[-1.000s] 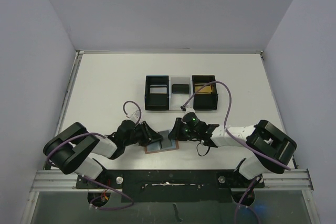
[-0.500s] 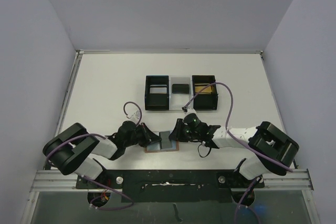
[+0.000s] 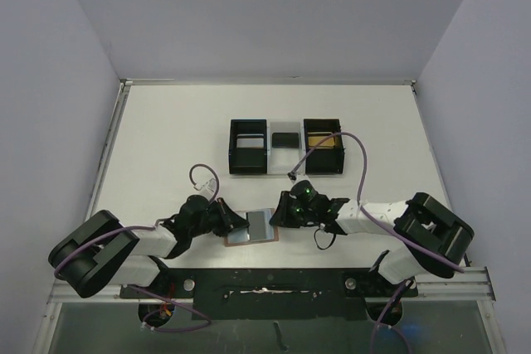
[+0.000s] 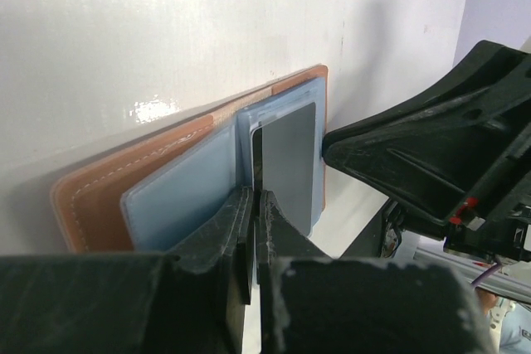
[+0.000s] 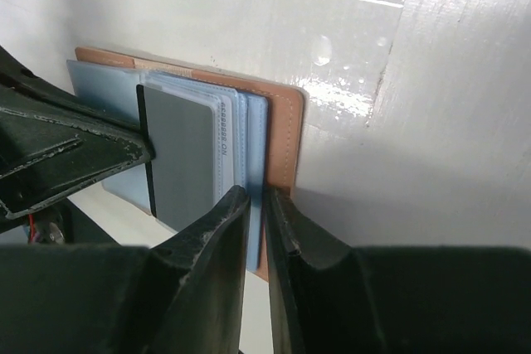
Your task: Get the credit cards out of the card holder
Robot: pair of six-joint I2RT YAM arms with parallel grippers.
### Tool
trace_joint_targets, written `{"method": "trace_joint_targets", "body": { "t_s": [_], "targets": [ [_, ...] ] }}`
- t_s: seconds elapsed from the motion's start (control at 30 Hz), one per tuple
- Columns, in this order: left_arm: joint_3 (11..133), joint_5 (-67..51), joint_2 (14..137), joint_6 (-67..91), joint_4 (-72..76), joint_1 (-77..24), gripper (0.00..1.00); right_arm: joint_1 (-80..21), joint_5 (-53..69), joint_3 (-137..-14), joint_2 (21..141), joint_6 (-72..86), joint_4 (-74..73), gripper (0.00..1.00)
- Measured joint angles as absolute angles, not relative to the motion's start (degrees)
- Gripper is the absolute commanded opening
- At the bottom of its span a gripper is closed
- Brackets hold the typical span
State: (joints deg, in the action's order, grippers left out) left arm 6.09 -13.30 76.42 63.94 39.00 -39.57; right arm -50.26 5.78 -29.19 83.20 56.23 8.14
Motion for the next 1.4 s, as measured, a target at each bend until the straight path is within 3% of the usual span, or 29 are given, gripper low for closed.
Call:
{"method": "trace_joint_targets", "body": {
  "t_s": [0.37,0.7,1.4],
  "targets": [
    [5.74,-14.11,75.02,63.20,38.17,-38.94,0.00,-54.78,-2.20,-42.65,85.89,49.60,-9.04,0.33],
    [5.74,-14.17,73.63,62.63,36.36,-38.61,0.00,-57.80,-8.93,-50.43,93.38,47.37,-16.69,0.28],
    [3.55,-14.66,64.82,61.10,29.10,-35.29,0.00,-59.02,-10.85,-51.81,95.33,47.77,-17.63,0.23]
  ]
}}
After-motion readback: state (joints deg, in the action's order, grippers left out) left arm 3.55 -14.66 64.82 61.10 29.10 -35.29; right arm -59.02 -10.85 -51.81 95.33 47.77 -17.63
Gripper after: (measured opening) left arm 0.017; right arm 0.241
